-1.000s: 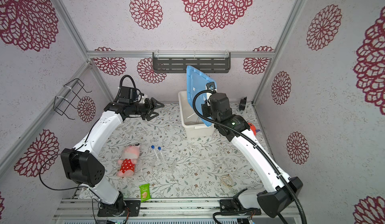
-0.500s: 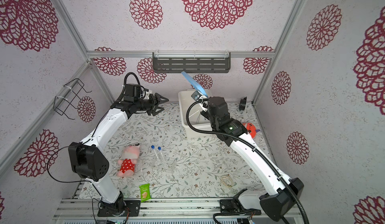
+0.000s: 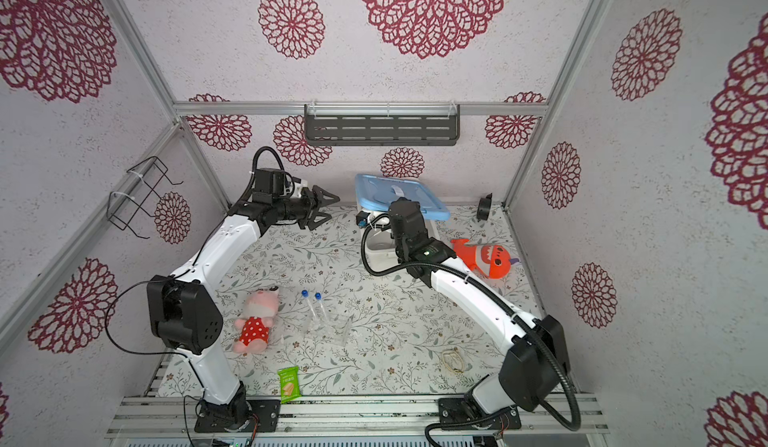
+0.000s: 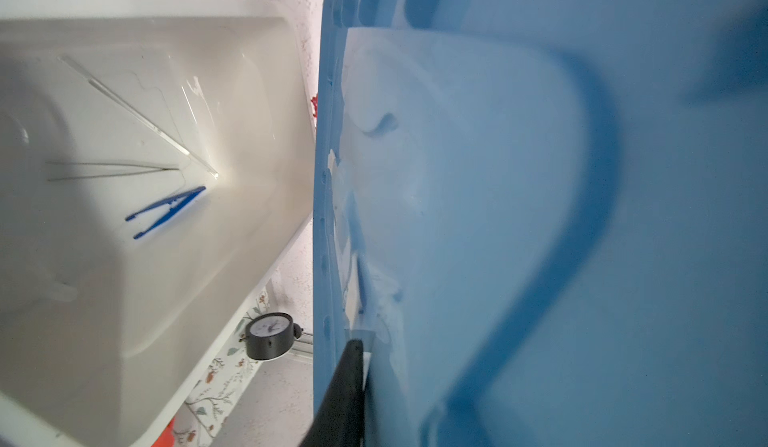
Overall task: Organize the chemistry lab equipment
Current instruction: 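Lower the blue lid onto the white bin with both grippers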
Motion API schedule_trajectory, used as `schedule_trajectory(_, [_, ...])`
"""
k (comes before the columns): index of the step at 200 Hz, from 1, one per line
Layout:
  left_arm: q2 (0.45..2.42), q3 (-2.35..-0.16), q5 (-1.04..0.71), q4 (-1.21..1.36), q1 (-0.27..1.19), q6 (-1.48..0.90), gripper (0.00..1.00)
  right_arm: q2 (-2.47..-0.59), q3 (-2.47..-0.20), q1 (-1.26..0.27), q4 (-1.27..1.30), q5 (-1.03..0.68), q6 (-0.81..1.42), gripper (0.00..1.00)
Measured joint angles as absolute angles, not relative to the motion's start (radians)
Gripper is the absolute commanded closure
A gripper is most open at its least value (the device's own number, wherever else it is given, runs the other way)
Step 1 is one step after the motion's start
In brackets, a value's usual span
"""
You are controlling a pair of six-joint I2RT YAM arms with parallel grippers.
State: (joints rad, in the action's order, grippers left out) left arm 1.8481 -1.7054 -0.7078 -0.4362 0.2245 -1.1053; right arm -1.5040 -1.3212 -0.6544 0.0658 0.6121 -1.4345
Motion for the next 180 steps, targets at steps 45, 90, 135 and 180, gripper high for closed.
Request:
schedule_trajectory(45, [1.852,-1.702,-0.739,-0.417,0.207,-1.08,0.29,-1.617,-1.292,-0.654,0.268,0.624,-1.597,0.82])
schedule_trajectory(90, [1.901,-1.702,-0.768,-0.405,0.185,-1.064,0.28,-1.671,-1.292,-0.652,0.317,0.614,-1.622,0.76])
schedule_trajectory(135, [1.937,-1.7,-0.776,-0.422,0.167,-1.033,0.28,-1.662,-1.268,-0.651,0.261,0.626,-1.599,0.64])
schedule_trajectory(180, [1.975,-1.7,-0.778,-0.439,0.172,-0.997,0.28,-1.627,-1.183,-0.656,0.166,0.636,-1.567,0.55])
